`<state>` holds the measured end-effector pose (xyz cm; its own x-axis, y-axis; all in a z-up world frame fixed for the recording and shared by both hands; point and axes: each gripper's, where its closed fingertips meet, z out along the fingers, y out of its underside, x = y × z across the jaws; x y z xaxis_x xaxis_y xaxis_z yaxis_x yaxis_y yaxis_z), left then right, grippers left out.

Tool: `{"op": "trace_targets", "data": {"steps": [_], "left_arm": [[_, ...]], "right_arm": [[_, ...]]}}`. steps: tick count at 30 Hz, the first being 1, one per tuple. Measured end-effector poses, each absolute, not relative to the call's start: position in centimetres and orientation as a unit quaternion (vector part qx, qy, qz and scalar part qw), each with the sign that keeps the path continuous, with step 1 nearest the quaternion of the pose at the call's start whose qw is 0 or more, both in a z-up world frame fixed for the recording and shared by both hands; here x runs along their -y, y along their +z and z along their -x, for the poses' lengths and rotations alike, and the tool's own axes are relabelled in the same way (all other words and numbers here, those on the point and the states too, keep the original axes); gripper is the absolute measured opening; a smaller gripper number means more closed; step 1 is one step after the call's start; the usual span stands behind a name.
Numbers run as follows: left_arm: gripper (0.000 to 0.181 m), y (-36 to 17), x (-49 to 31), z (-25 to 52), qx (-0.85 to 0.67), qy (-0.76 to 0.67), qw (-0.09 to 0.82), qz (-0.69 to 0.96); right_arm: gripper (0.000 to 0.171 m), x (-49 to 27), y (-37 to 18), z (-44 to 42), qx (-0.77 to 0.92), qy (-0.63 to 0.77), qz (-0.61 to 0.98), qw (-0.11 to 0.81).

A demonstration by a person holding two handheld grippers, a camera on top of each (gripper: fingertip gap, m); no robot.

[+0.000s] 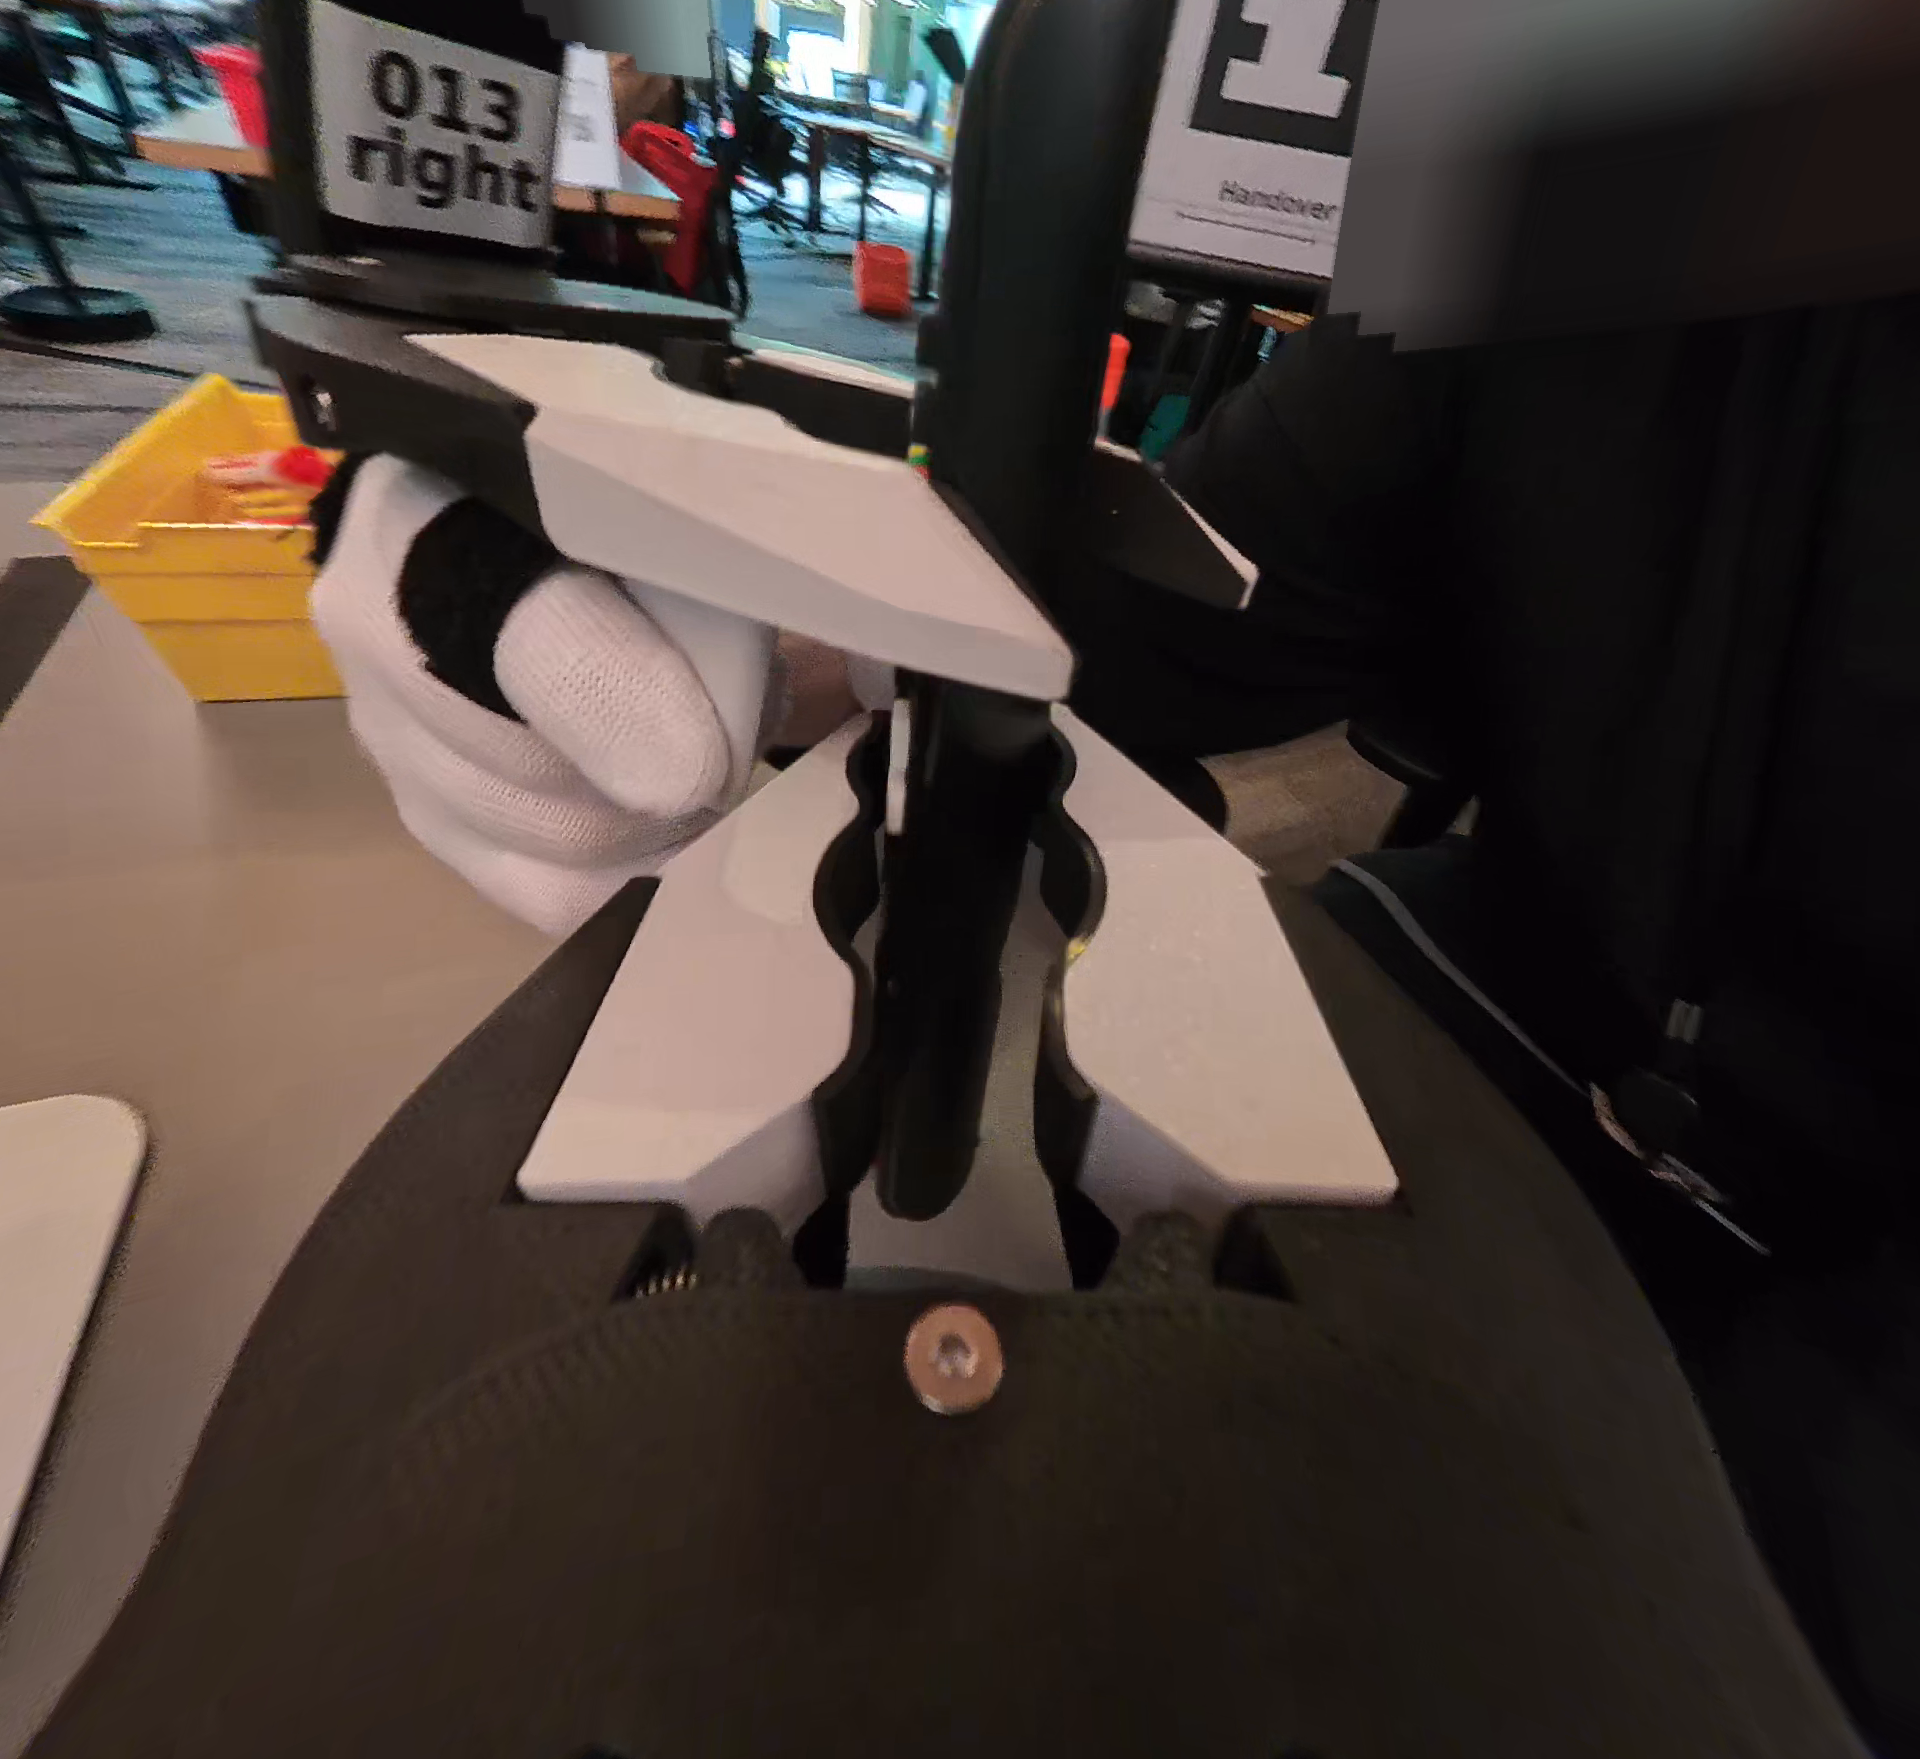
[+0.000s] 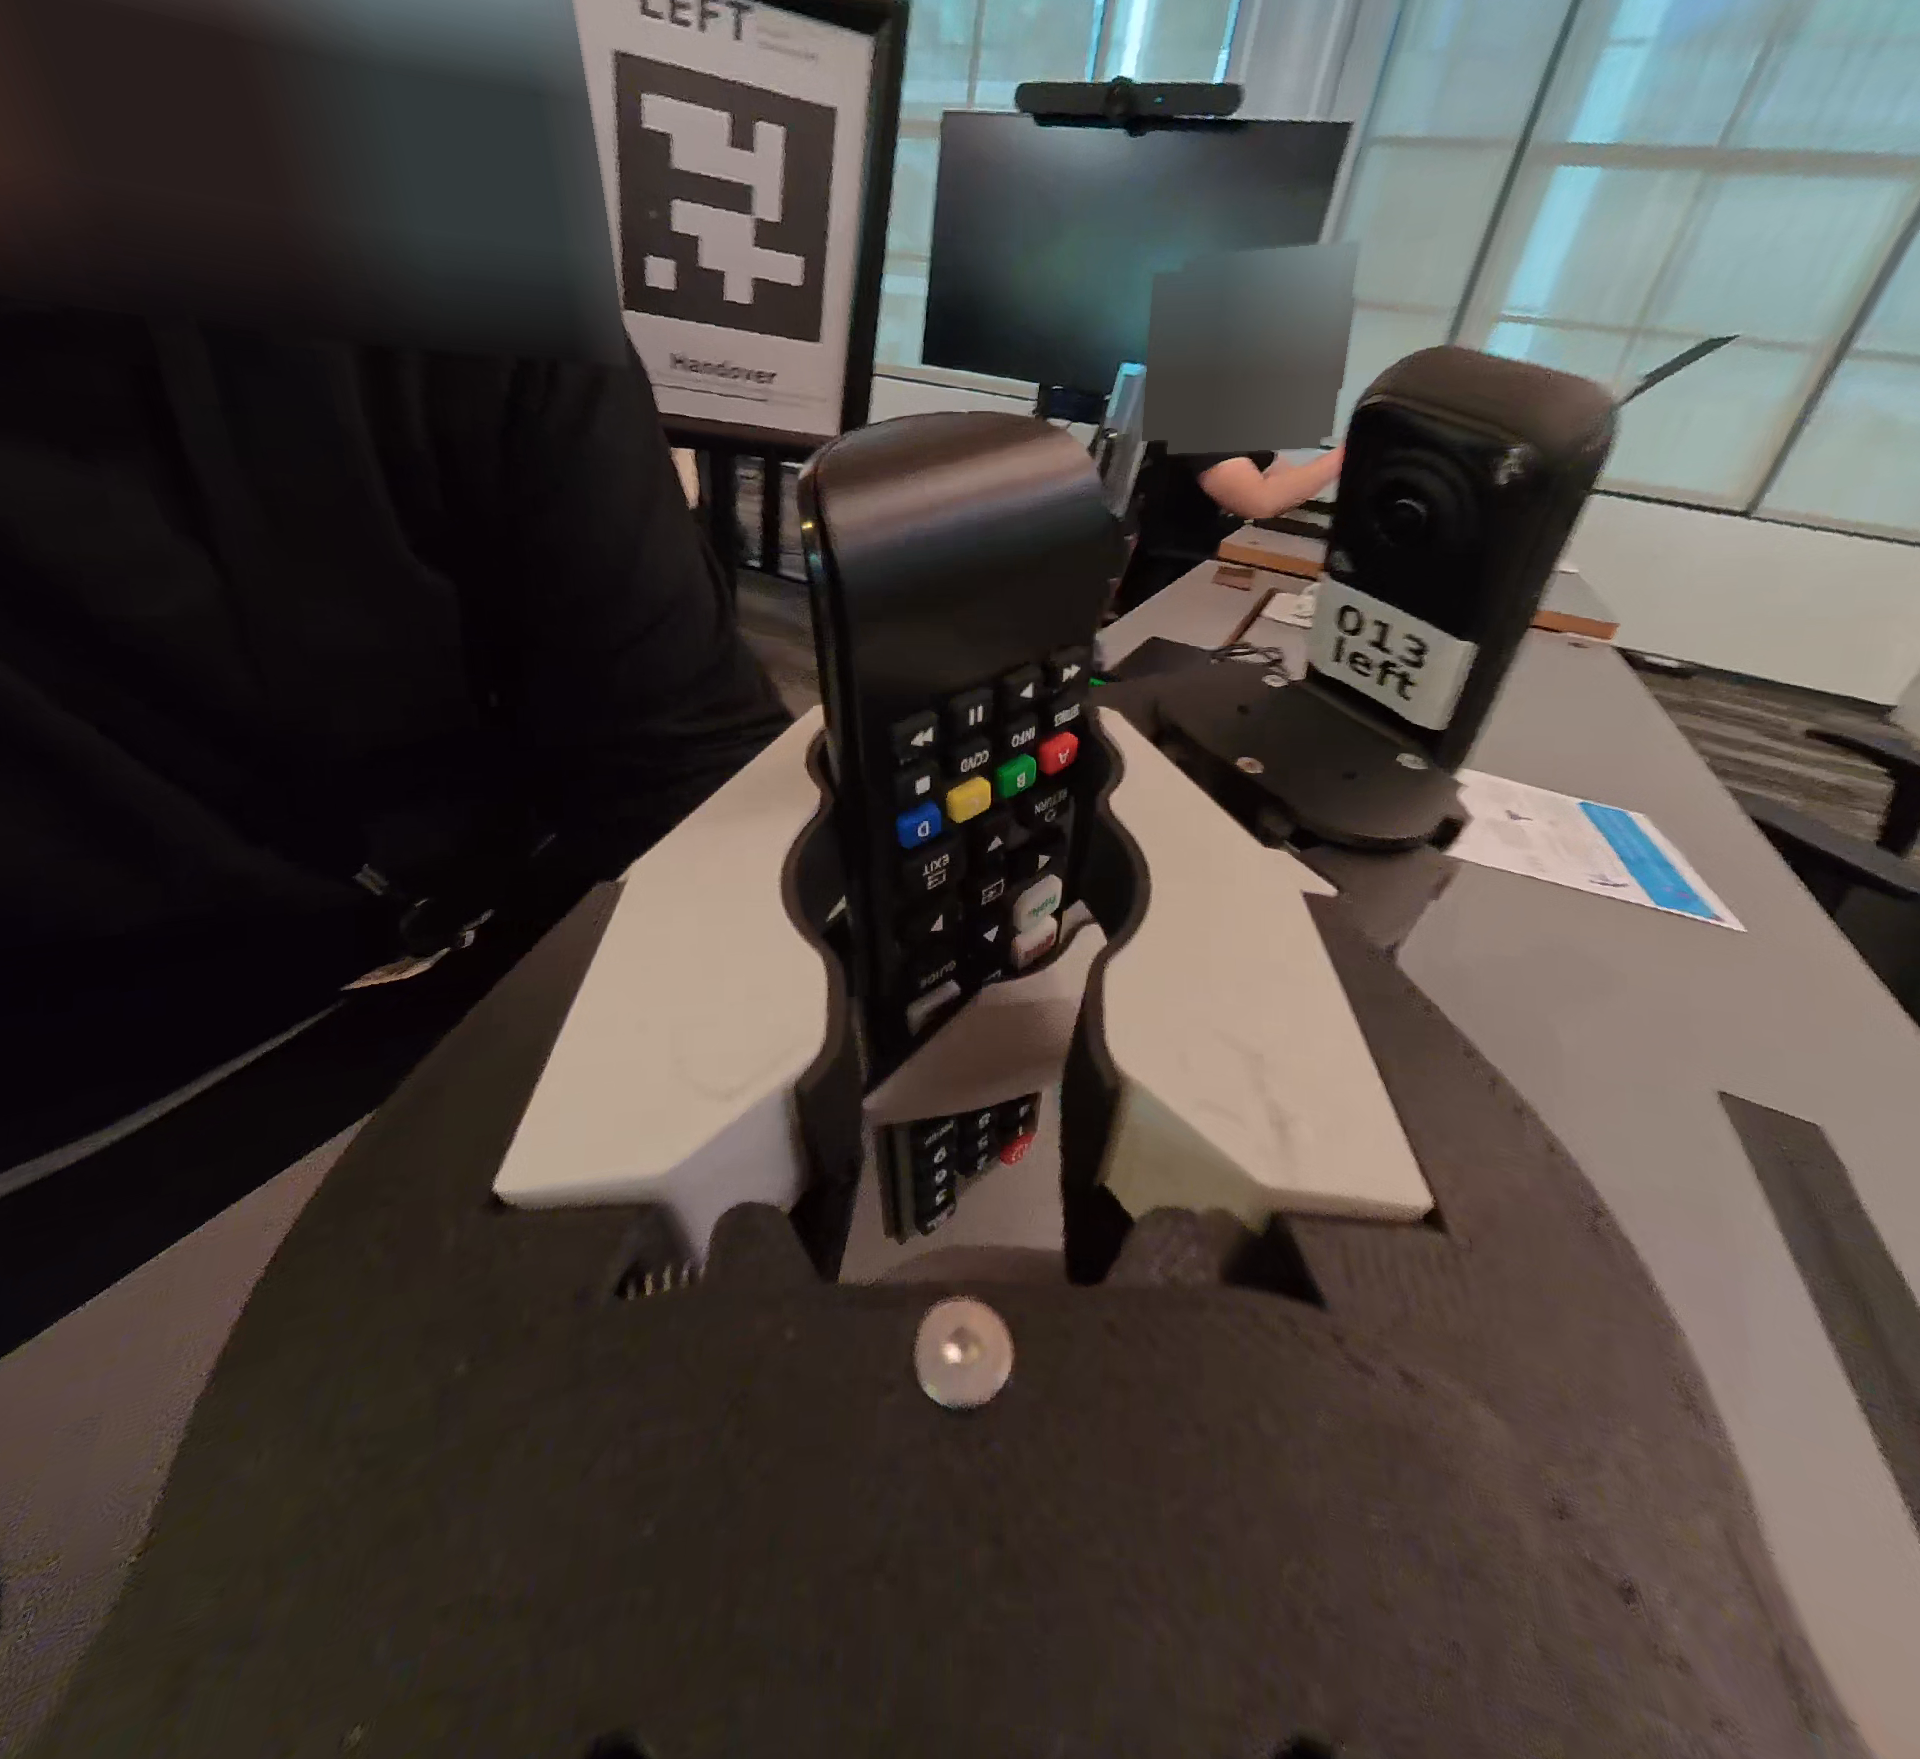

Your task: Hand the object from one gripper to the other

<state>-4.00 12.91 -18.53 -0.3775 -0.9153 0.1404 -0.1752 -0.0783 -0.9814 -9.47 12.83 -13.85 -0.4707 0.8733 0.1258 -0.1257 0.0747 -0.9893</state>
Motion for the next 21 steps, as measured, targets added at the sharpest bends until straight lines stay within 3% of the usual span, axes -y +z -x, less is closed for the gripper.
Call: {"op": "trace_targets", "data": {"steps": [9, 13, 21], "left_arm": [[0.059, -13.7, -21.7, 6.2, -0.401, -0.572, 0.477, 0.533], [0.062, -11.5, -23.3, 7.8, -0.366, -0.513, 0.566, 0.532], [0.070, -8.6, -23.9, 6.8, -0.351, -0.379, 0.671, 0.532]], "right_arm": [[0.040, -19.4, -11.0, 7.7, 0.556, 0.450, 0.387, 0.581], [0.040, -23.0, -10.5, 6.8, 0.511, 0.385, 0.442, 0.628], [0.040, -30.5, -10.7, 4.4, 0.429, -0.013, 0.504, 0.750]]}}
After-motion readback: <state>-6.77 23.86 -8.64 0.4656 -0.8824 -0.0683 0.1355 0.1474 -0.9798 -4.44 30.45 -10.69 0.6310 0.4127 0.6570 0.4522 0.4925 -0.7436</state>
